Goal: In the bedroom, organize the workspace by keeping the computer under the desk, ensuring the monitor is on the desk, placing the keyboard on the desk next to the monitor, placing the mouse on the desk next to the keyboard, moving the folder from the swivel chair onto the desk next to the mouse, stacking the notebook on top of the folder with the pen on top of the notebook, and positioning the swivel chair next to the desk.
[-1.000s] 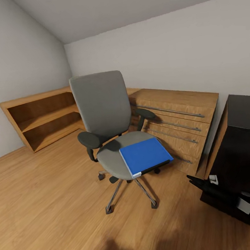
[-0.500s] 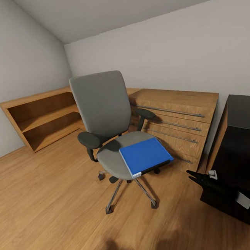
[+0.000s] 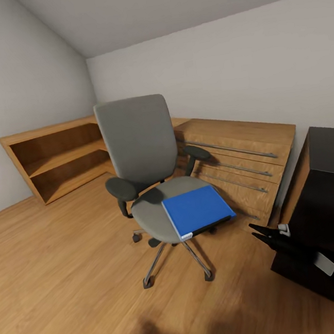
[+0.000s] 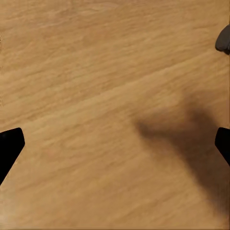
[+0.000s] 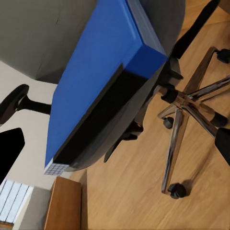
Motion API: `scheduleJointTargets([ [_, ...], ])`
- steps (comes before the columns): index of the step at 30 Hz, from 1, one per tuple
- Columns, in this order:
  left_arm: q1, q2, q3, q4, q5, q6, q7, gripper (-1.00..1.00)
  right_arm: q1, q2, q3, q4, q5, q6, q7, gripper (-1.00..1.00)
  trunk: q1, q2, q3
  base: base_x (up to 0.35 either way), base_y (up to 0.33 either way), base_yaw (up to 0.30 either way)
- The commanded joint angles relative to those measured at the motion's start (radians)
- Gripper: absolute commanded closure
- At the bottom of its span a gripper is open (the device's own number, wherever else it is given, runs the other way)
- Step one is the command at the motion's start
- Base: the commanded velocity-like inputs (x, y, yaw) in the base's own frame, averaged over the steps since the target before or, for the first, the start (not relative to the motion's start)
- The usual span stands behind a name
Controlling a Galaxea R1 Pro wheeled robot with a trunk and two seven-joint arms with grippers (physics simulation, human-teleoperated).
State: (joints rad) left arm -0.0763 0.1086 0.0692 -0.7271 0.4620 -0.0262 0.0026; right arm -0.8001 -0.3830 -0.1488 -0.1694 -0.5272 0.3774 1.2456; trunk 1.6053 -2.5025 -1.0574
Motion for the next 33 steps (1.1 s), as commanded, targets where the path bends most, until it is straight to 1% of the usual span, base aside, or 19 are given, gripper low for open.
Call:
scheduleJointTargets([
  [1,0.000,0.000,-0.002,0.001,0.010,-0.003,0.000,-1.00,-0.001,0.000,-0.005,0.001,0.001,0.011,0.002,-1.00,0.000,0.000,-0.001,0.201,0.164,0.000],
  [6,0.000,-0.001,-0.003,0.003,0.010,-0.002,0.000,-1.00,-0.001,0.000,-0.004,0.017,0.001,0.014,-0.001,-1.00,0.000,0.000,-0.001,0.167,0.113,0.000],
  [16,0.000,-0.001,-0.004,0.022,0.008,-0.003,0.000,-1.00,-0.001,0.000,-0.005,0.044,0.001,0.013,-0.001,-1.00,0.000,0.000,-0.001,0.046,0.023,0.000],
  [23,0.000,0.000,-0.003,0.024,0.008,-0.003,-0.001,-1.00,-0.001,0.001,-0.005,0.051,0.001,0.012,-0.002,-1.00,0.000,0.000,-0.001,0.163,0.059,0.000],
  [33,0.000,-0.001,-0.003,0.025,0.008,-0.003,-0.001,-1.00,-0.001,0.001,-0.005,0.054,0.001,0.009,-0.002,-1.00,0.000,0.000,-0.001,0.030,0.011,0.000],
])
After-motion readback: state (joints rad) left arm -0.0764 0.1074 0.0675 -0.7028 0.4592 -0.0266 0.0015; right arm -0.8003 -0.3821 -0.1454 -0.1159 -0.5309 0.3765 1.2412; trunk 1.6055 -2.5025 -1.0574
